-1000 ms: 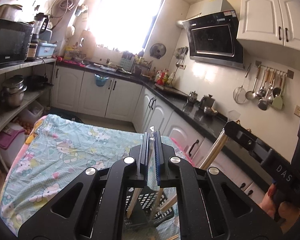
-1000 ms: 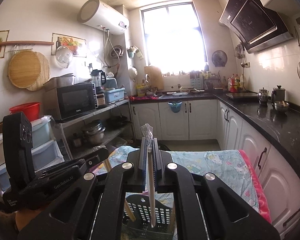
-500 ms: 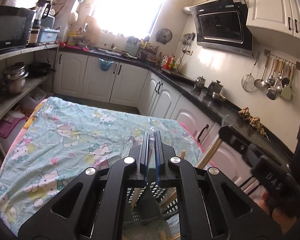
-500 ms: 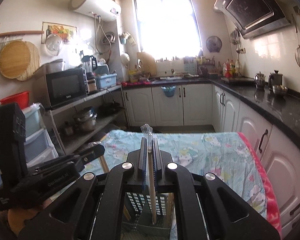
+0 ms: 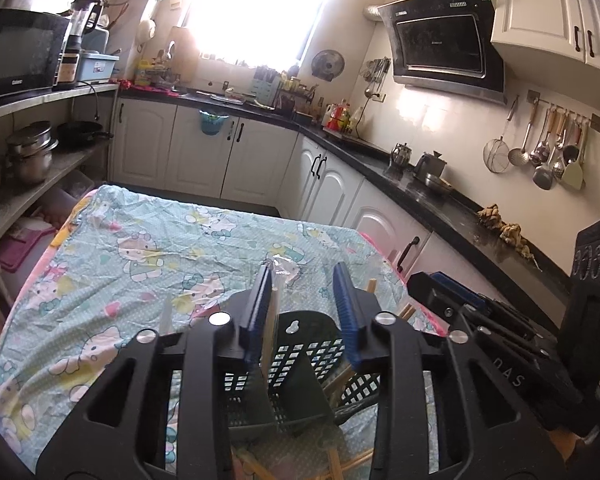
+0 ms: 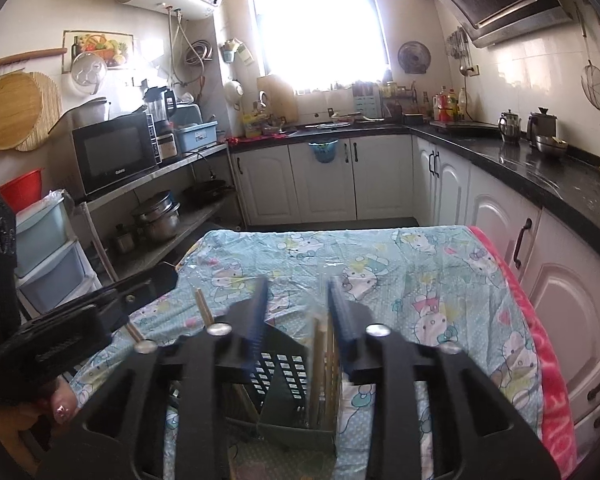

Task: Organize utensils
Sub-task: 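Lower the chopsticks into the basket slots and open both tools, then pull both open tools back from the basket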

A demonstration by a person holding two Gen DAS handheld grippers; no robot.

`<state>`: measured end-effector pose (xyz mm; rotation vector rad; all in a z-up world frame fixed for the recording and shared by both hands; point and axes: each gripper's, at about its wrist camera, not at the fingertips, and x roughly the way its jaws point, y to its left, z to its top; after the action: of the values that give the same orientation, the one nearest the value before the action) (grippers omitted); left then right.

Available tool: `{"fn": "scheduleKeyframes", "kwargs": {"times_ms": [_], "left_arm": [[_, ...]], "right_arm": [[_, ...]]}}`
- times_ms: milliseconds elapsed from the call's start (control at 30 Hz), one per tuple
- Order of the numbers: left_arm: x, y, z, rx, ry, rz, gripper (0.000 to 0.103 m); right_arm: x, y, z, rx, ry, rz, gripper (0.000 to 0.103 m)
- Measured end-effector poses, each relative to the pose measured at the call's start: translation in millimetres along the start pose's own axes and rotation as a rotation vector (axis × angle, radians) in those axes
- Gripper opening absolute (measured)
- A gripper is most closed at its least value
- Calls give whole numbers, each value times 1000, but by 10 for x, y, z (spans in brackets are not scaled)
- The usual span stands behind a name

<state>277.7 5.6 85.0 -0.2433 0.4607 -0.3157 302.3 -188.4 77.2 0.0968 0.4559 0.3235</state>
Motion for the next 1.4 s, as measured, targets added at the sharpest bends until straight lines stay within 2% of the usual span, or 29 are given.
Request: {"fn": "scheduleKeyframes", "kwargs": {"times_ms": [133,333,400,667,900,1400], "left_arm": [[-116,-8,40,3,-17,-4,37],[-328,-18,102,-5,-41,-13,57],[-393,-24,111,-5,-47,-13,68],[-679,-55,104,1,-73,-21,86],[-853,-54,26,-7,-74,-29,91],[-1113,64,-315,-35,-45,-8,92]], "right_arm": [[-70,-13,5,-2,-7,-8,51],[-209,-39,4,6,-15,-5,64],[-274,-58,-2,11,-21,-5,68],[-503,-99,-6,13,-38,1,78],[-697,-77,-51,-4,-45,13,80],[-978,37,-200,-36,-38,40,81]]}}
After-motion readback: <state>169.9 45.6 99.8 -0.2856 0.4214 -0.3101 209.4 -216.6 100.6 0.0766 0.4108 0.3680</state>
